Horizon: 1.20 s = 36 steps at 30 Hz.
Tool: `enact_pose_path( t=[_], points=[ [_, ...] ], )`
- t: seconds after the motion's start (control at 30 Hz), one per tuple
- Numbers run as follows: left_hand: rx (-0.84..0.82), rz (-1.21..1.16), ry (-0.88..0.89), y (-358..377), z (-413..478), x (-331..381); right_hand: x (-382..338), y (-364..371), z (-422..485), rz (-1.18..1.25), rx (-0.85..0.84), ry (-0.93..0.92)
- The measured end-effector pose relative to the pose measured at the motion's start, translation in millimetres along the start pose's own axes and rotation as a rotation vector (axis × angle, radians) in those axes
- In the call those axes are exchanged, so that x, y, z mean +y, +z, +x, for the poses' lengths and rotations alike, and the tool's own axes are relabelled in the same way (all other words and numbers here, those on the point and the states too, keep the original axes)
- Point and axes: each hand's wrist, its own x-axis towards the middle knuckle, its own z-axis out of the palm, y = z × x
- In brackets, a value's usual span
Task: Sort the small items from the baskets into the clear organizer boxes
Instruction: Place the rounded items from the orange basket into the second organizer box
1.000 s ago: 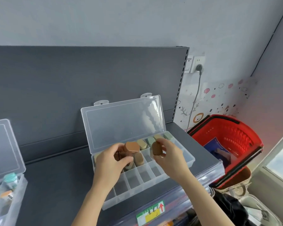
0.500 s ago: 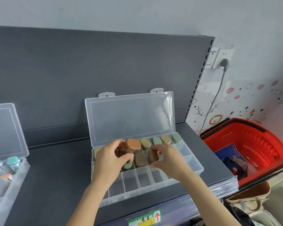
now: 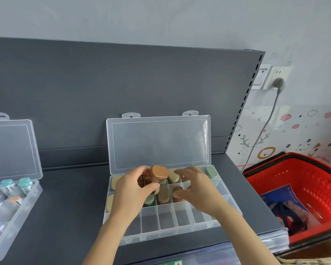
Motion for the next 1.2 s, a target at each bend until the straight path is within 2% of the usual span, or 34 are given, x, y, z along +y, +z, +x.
enact_pose_path(
  t=[0.17,0.33,0.47,0.53,0.87,1.03,1.2],
  points=[
    [-0.036,-0.010,0.055,12,2,16,-27,-7,0,0.360,0.054,-0.016],
    [-0.062,-0.009,0.058,17,8,19,-23,-11,0,0.411,0.141,0.007],
    [-0.002,0.023,0.045,22,12,17,-12,-24,-5,0.422,0.360,0.087],
    [0.019,0.041,0.039,24,12,15,-3,-27,-9,0.345,0.404,0.149],
    [0.037,-0.004,-0.057,27,15,6,23,-7,-17,-0.038,0.279,0.270],
    [0.029,-0.009,-0.056,28,12,6,26,5,-15,-0.173,0.176,0.303],
    [0.050,0.005,-0.030,24,12,0,25,8,-15,-0.227,0.147,0.324]
  ],
)
